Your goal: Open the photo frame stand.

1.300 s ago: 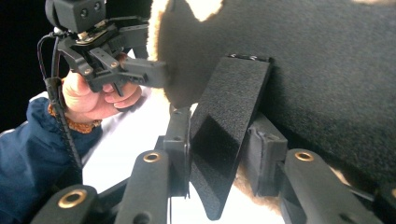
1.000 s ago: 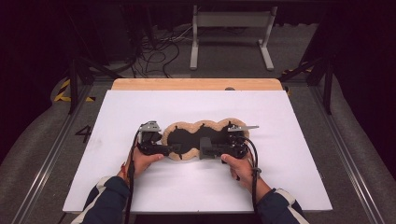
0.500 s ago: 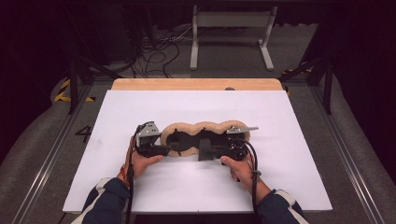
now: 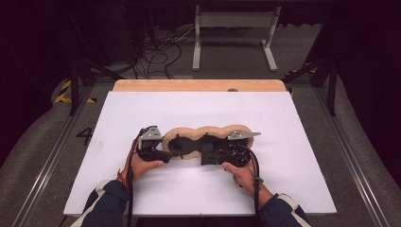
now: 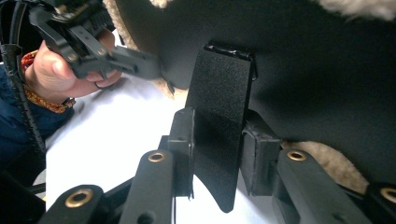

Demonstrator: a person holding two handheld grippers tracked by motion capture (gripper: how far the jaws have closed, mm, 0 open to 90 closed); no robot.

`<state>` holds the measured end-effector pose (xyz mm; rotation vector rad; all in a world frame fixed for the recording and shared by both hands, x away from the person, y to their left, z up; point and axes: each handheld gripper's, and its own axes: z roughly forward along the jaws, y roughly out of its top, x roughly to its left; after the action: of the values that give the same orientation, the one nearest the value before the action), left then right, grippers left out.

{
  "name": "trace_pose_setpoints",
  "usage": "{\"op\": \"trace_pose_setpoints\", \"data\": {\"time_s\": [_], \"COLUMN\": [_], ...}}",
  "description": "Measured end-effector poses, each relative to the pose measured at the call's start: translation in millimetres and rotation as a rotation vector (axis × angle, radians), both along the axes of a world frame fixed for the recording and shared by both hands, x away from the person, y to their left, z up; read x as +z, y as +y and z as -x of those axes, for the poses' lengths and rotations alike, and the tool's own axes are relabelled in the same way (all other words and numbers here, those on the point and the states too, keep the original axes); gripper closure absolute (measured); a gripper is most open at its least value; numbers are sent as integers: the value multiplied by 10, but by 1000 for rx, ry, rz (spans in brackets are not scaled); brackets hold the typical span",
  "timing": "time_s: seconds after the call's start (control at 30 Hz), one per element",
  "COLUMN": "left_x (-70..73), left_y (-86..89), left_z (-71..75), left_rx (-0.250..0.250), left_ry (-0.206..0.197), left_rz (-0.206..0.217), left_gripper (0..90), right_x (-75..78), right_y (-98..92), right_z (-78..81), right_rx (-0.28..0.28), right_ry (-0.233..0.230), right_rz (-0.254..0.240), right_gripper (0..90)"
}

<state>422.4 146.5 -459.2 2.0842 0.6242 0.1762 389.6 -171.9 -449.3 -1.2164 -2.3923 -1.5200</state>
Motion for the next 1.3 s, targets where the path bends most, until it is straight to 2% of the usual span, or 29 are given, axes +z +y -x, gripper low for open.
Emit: {"op": "trace_pose_setpoints", "data": {"time_s": [0.03,0.07,0.13,0.23,0.47,0.57,0.7,0.8,0.83,0.93,1.1,1.17,1.3], "left_x": [-12,-15,-11,-12,14,15,16,32,38,46,57,63,66], "left_y": [-18,-30,-42,-43,-138,-150,-147,-128,-129,-119,-112,-106,-105], "left_z": [24,44,65,66,80,86,91,111,124,137,147,154,158], "left_rx": [-12,-22,-21,-22,38,43,30,17,12,-2,-13,-11,-10], "left_ry": [-8,-33,-36,-41,-129,-151,-153,-146,-147,-138,-125,-121,-118], "left_rz": [-3,-13,-9,-9,-61,-81,-98,-101,-105,-97,-100,-98,-95], "left_gripper": [321,396,446,456,449,447,454,472,476,478,478,478,477], "right_x": [4,8,13,11,2,-12,-20,-10,5,23,25,72,135], "right_y": [4,8,15,17,7,16,27,23,24,54,57,47,7], "right_z": [7,16,26,31,-8,-8,7,40,63,114,181,249,330], "right_rx": [-2,-6,-8,-8,-50,-47,-44,-45,-49,-41,-44,-42,-30], "right_ry": [-1,-11,-25,-30,-46,-53,-71,-65,-69,-87,-93,-127,-174], "right_rz": [-1,2,10,12,28,46,67,55,56,105,136,175,200], "right_gripper": [676,668,663,663,661,664,658,576,576,561,530,516,523]}}
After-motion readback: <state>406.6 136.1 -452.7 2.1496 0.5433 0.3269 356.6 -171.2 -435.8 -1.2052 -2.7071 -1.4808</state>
